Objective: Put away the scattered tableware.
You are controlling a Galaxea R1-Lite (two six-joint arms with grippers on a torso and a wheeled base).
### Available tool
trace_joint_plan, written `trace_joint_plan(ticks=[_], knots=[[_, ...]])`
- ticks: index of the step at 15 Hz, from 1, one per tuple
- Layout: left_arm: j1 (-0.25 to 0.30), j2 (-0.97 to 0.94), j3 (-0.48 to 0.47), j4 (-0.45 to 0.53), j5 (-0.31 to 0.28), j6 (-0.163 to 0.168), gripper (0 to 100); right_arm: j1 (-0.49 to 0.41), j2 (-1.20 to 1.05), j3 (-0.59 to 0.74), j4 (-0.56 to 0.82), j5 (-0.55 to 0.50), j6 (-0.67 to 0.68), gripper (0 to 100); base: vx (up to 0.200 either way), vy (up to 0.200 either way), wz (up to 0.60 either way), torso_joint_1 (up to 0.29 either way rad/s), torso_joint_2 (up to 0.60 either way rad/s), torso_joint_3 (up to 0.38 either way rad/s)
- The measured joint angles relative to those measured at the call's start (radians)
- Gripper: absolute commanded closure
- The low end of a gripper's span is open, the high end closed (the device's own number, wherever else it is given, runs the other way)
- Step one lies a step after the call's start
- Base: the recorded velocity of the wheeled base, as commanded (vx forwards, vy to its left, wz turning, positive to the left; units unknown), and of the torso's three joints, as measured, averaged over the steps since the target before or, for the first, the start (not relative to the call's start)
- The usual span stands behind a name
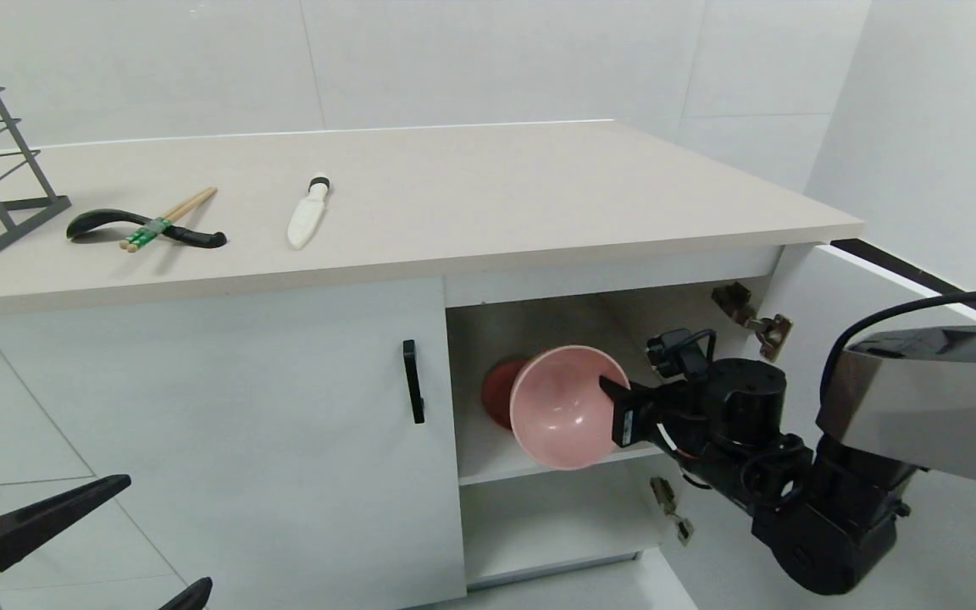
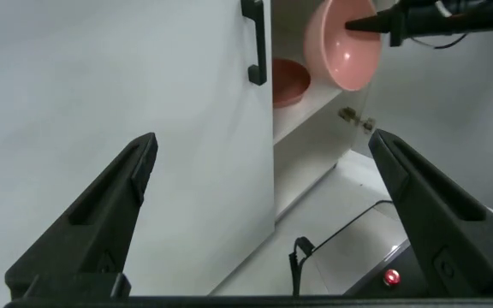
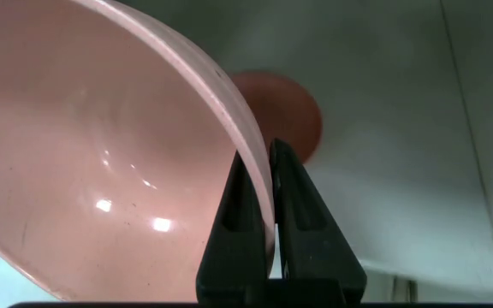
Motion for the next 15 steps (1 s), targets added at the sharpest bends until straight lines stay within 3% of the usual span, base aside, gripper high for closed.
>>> trace_joint_plan(ticks=[4,9,15], knots=[[0.001,-0.008,-0.002,-0.001,-0.001,0.001,0,-0.014,0.076,-0.198,0.127,0.005,0.005,100,0.0,0.0,0.0,0.0,0.0,0.0],[0.003,-0.029,-0.03,0.008,0.001,0.001,0,-0.045,0.153,-0.332,0.181,0.037,0.008,100,0.0,0.0,0.0,0.0,0.0,0.0],[0.004,-0.053,-0.067,0.014,0.008,0.001,0,-0.071,0.245,-0.549,0.357,0.049,0.03,100,0.0,0.0,0.0,0.0,0.0,0.0]])
